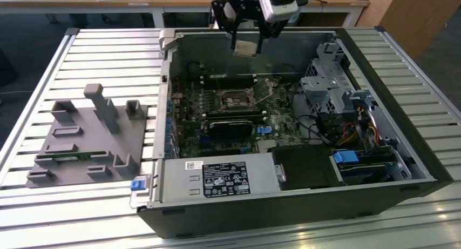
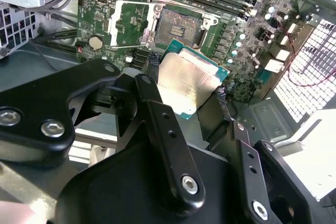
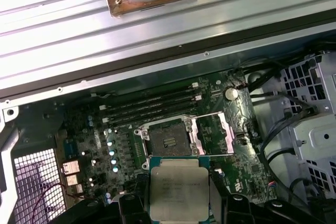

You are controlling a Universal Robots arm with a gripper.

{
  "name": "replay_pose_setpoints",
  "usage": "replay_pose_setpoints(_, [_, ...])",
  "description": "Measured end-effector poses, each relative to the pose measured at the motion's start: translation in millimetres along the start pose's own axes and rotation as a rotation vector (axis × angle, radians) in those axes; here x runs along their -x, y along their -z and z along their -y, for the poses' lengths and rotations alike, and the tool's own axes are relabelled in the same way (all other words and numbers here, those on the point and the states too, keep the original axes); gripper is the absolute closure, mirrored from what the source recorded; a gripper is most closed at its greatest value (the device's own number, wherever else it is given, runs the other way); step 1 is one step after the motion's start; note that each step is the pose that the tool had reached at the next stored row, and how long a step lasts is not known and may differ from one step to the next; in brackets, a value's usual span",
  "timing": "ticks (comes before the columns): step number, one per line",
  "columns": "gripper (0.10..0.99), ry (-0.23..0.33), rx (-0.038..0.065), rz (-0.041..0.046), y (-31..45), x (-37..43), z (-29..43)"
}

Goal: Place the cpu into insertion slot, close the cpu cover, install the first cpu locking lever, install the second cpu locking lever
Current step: 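Place the cpu into insertion slot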

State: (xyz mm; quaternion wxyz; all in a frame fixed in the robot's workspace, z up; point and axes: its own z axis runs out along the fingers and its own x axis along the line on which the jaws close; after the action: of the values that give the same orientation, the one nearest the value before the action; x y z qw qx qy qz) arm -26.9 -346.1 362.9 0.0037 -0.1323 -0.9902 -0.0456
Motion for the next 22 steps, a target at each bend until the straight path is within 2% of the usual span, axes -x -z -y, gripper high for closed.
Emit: replay_pose_setpoints(22, [0.545, -0.042, 0.001, 0.0038, -0.1, -0.2, 0.1])
